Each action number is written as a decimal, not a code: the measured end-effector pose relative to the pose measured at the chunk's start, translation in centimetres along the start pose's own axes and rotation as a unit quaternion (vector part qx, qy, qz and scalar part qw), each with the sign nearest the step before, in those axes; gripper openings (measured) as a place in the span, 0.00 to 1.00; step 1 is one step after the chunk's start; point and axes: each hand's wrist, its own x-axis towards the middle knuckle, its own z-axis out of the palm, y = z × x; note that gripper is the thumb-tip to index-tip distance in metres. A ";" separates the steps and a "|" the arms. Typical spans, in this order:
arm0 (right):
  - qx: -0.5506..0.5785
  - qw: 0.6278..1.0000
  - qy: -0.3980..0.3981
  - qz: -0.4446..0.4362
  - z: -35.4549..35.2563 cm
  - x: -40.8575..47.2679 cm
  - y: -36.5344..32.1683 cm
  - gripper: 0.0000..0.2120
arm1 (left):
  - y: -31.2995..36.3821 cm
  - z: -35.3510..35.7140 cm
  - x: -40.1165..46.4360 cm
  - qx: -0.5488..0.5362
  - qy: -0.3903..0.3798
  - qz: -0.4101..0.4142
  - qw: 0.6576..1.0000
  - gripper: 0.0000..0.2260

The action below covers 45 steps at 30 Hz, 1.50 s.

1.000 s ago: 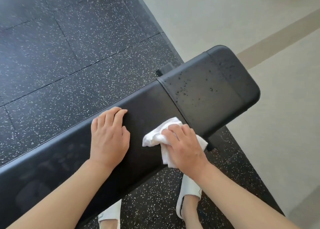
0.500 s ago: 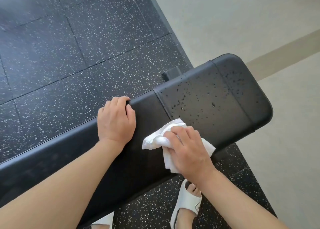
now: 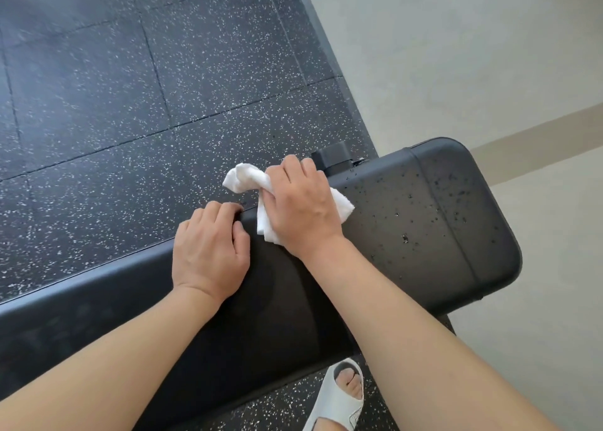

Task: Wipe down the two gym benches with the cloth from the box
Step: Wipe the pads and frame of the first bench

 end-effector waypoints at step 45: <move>-0.097 0.975 0.045 0.196 -4.6 0.0 8.7 0.10 | 0.1 -0.1 0.1 -0.006 -0.005 0.003 1.000 0.18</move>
